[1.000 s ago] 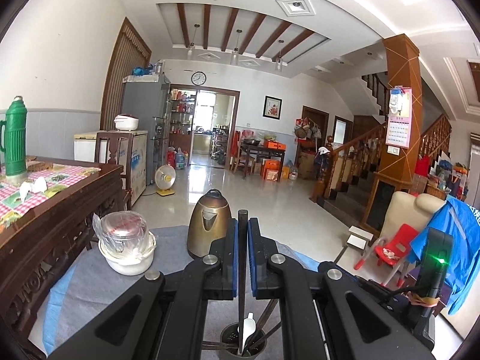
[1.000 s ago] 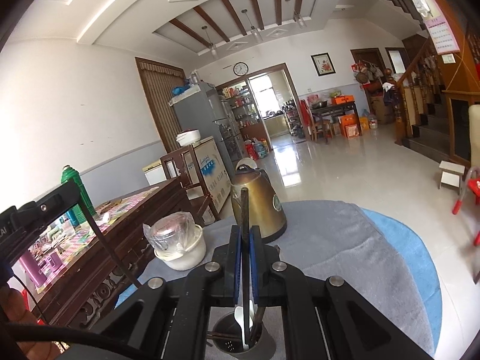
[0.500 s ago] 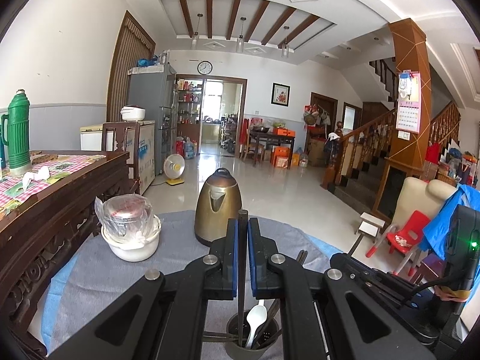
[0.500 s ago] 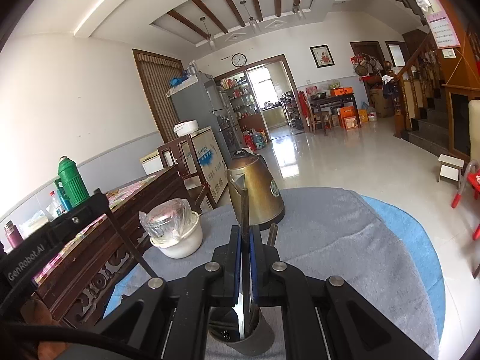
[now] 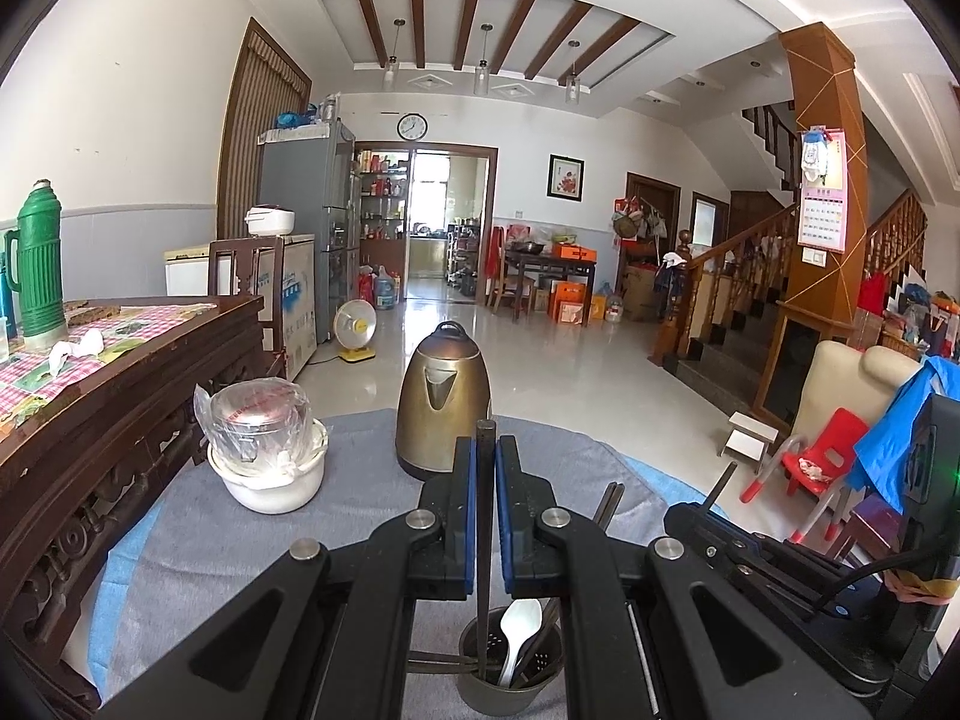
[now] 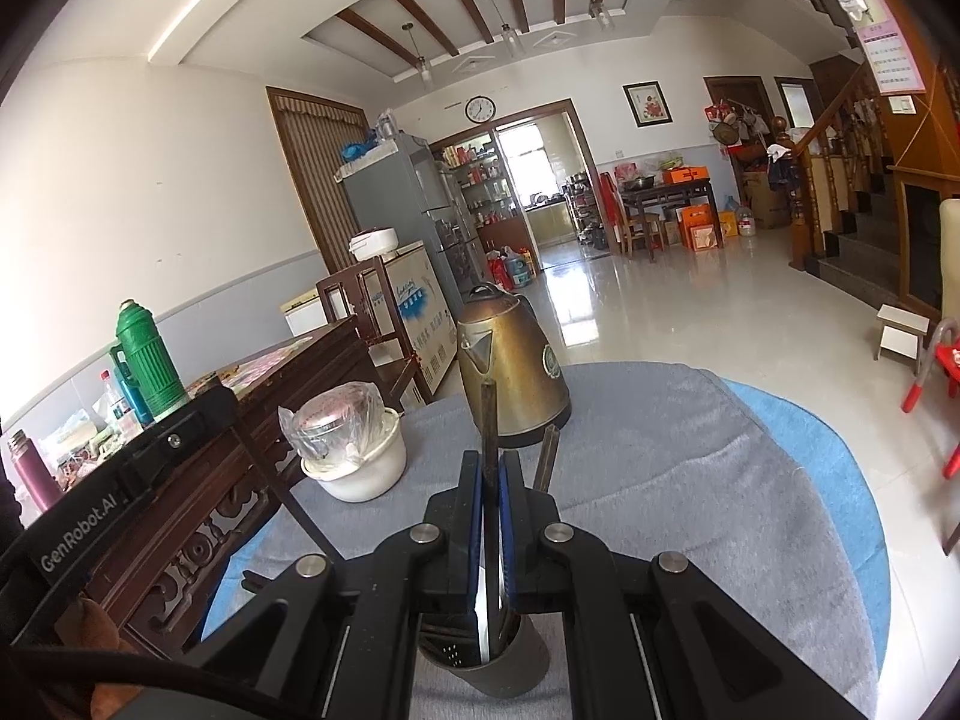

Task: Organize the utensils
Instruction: 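Open both grippers to release the chopsticks and pull them back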

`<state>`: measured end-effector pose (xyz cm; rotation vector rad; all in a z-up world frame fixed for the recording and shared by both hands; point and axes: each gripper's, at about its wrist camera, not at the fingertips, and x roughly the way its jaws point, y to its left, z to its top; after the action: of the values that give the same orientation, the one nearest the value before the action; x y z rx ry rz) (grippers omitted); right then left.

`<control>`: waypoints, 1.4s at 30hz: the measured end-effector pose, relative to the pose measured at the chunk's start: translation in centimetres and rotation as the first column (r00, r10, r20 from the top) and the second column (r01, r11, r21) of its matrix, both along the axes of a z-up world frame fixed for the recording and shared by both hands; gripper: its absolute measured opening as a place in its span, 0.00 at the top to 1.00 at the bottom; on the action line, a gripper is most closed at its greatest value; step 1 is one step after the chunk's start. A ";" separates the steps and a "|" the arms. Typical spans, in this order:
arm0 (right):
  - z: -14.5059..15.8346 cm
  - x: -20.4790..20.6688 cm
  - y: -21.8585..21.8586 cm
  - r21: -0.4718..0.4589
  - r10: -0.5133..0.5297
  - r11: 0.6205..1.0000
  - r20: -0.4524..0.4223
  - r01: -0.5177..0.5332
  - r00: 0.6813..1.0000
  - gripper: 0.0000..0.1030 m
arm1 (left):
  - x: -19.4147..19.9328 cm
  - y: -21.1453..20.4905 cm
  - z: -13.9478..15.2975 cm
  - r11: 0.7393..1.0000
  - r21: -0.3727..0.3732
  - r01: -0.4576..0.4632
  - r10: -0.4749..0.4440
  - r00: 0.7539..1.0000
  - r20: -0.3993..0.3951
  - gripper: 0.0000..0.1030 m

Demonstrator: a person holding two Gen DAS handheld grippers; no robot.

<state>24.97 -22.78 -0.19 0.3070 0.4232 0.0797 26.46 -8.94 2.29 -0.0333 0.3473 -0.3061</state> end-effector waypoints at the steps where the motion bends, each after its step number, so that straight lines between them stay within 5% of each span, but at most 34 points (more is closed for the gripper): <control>1: -0.1 0.0 0.0 0.001 0.000 1.000 -0.003 0.000 1.000 0.94 | 0.0 0.0 -0.1 1.000 0.001 -0.001 0.001 1.000 -0.002 0.94; 17: -0.9 0.6 0.1 0.033 0.039 0.999 -0.059 -0.037 0.997 0.92 | 0.3 -0.2 -0.7 0.999 0.045 -0.017 0.019 0.999 -0.040 0.92; 19: -1.1 0.8 -0.2 0.062 0.057 0.997 -0.076 -0.053 0.995 0.92 | 0.0 -0.2 -0.5 0.998 0.065 -0.027 0.030 0.999 -0.035 0.77; 21: -1.2 0.7 -0.6 0.085 0.066 0.995 -0.084 -0.059 0.994 0.92 | -0.5 0.0 -0.3 0.996 0.071 -0.045 0.047 0.998 -0.030 0.38; 26: -1.0 -0.7 -1.7 0.131 0.065 0.990 -0.040 -0.059 0.997 0.85 | -2.8 0.5 0.3 0.991 0.114 -0.074 0.072 0.997 0.019 0.20; 30: -0.9 -2.8 -3.1 0.174 0.050 0.983 0.017 -0.053 0.999 0.60 | -4.7 0.5 0.0 0.984 0.165 -0.065 0.064 0.998 0.011 0.10; 31: -0.9 -3.2 -3.3 0.174 0.045 0.984 0.024 -0.048 0.999 0.40 | -5.3 0.3 -0.3 0.980 0.191 -0.054 0.056 0.998 -0.006 0.09; 32: -1.0 -3.9 -3.6 0.170 0.029 0.985 0.039 -0.036 0.999 0.36 | -5.6 0.2 -0.5 0.978 0.204 -0.046 0.051 0.999 -0.018 0.08; 38: -3.3 -6.7 -4.8 0.073 -0.016 0.997 -0.025 0.018 1.000 0.36 | -7.8 0.2 -4.1 0.974 0.223 0.038 0.009 0.979 -0.204 0.04; 42: -5.4 -7.9 -5.0 0.029 -0.025 0.999 -0.110 0.028 0.994 0.36 | -8.3 1.2 -6.8 0.980 0.197 0.007 0.056 0.947 -0.315 0.04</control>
<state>17.09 -27.81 -5.62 0.3477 0.5276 0.0436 18.20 -7.78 -4.49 0.1084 0.6986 -0.2398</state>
